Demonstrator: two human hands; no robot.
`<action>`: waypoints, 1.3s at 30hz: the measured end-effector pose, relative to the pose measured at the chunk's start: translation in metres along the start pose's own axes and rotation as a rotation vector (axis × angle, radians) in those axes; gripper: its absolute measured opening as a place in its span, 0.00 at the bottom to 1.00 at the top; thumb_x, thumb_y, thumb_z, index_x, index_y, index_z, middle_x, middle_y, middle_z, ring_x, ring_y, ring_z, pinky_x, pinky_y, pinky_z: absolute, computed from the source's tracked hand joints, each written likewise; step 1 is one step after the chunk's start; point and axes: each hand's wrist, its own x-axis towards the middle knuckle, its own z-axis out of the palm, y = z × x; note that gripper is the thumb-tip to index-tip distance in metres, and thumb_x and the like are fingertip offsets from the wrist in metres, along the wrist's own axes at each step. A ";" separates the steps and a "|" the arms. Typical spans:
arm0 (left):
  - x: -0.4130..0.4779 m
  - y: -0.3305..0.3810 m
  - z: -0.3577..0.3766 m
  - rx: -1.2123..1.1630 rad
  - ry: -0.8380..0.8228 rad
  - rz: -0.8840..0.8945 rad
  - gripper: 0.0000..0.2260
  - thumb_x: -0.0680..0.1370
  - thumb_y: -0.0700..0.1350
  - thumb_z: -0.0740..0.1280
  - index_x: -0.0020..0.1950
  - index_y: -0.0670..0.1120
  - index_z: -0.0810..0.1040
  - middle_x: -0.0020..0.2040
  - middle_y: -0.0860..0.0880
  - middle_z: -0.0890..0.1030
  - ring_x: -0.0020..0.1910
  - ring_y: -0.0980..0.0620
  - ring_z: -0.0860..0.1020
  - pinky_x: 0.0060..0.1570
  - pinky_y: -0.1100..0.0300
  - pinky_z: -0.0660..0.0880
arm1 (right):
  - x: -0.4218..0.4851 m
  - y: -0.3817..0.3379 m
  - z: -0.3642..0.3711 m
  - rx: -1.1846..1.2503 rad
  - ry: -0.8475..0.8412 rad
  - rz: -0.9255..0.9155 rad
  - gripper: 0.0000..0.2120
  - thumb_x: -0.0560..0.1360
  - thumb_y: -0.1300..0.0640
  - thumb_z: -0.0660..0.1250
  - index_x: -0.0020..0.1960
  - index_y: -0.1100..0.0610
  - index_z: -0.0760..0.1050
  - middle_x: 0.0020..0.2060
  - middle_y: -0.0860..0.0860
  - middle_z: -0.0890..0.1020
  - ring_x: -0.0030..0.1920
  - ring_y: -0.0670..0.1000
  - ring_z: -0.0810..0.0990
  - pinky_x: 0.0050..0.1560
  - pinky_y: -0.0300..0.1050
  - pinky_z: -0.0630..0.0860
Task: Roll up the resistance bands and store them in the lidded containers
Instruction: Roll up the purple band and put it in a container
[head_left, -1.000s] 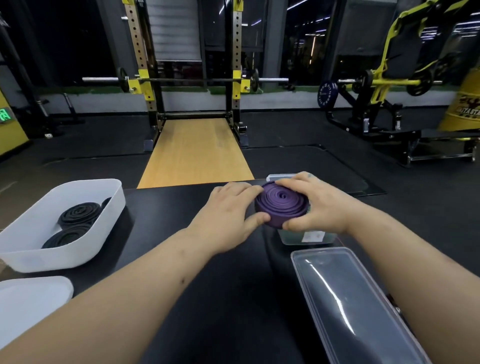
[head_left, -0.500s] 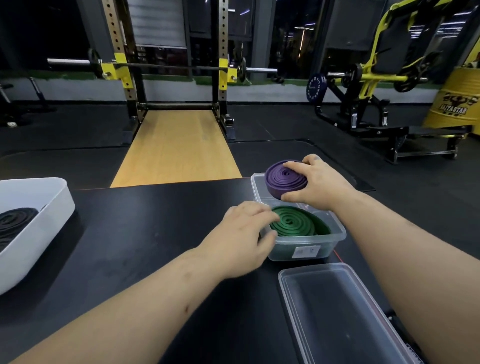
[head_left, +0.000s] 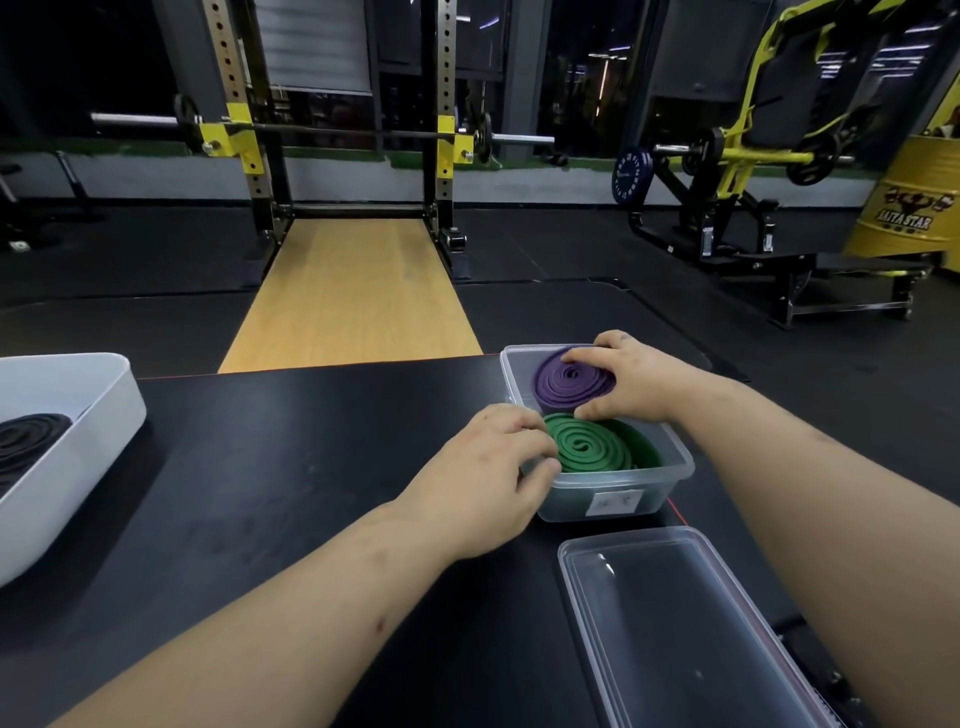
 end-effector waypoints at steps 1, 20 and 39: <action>0.000 -0.001 -0.001 0.002 -0.012 -0.003 0.11 0.84 0.52 0.62 0.59 0.52 0.82 0.63 0.60 0.74 0.68 0.61 0.66 0.69 0.66 0.63 | 0.001 0.000 -0.002 -0.008 -0.040 0.000 0.38 0.72 0.38 0.76 0.78 0.38 0.65 0.78 0.50 0.59 0.74 0.55 0.67 0.75 0.47 0.64; 0.002 0.001 -0.005 0.027 -0.044 -0.014 0.13 0.84 0.52 0.62 0.62 0.50 0.82 0.65 0.57 0.74 0.68 0.59 0.67 0.68 0.68 0.60 | 0.017 -0.015 -0.001 -0.441 -0.287 0.120 0.30 0.84 0.54 0.50 0.82 0.36 0.46 0.84 0.47 0.49 0.83 0.51 0.50 0.79 0.69 0.38; -0.005 0.002 -0.001 0.043 -0.154 -0.144 0.17 0.82 0.62 0.60 0.68 0.58 0.74 0.80 0.55 0.55 0.77 0.54 0.62 0.75 0.52 0.63 | -0.017 -0.014 0.021 -0.103 0.067 0.131 0.27 0.84 0.48 0.57 0.82 0.40 0.59 0.84 0.51 0.46 0.84 0.54 0.48 0.82 0.53 0.49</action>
